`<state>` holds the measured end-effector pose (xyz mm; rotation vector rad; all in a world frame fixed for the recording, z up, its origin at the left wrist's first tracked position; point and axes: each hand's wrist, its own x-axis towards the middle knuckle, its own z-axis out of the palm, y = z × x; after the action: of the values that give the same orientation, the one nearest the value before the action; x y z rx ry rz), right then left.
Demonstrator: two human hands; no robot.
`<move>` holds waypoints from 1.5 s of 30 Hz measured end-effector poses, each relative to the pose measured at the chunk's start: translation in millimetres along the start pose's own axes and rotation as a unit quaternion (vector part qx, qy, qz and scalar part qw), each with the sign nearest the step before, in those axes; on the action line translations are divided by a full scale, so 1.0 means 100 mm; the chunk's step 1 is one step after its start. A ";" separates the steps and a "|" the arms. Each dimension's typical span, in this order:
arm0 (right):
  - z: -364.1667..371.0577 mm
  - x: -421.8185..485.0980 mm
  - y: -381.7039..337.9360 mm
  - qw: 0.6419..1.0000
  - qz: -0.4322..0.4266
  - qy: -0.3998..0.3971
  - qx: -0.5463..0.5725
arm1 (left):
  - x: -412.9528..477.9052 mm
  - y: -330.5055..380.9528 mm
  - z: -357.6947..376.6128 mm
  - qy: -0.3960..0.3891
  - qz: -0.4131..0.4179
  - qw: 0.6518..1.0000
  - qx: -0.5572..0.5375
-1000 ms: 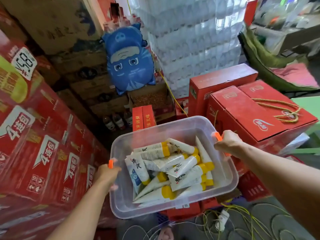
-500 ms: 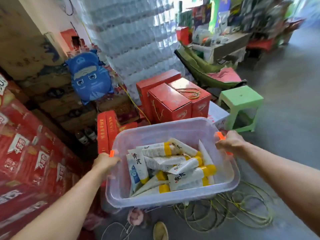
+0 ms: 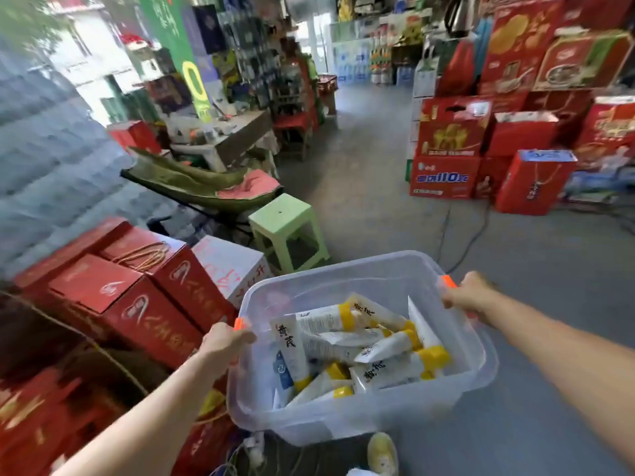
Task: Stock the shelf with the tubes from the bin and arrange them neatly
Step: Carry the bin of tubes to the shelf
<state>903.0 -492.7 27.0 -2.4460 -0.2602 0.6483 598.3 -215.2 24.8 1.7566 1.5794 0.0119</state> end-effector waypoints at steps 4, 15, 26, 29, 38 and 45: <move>-0.70 0.60 0.52 0.997 0.064 0.035 0.014 | 0.23 1.19 0.76 -0.040 0.069 0.996 0.032; -2.76 2.52 1.50 0.963 0.191 0.153 0.114 | 0.84 4.68 2.96 -0.144 0.184 0.969 0.076; -4.99 4.68 2.87 0.927 0.278 0.220 0.123 | 0.87 8.02 5.82 -0.250 0.235 0.933 0.113; -5.70 5.30 3.19 0.918 0.290 0.232 0.141 | 0.77 8.89 6.56 -0.262 0.247 0.927 0.107; -7.65 7.30 4.39 0.882 0.328 0.286 0.180 | 0.42 11.60 8.81 -0.277 0.325 0.894 0.137; -9.19 8.65 5.34 0.845 0.381 0.319 0.199 | -0.08 13.69 10.58 -0.303 0.365 0.864 0.171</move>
<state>2132.0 -1098.1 25.5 -2.1371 1.0520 0.1149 2260.5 -695.4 -0.6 2.2462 0.4282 -0.4352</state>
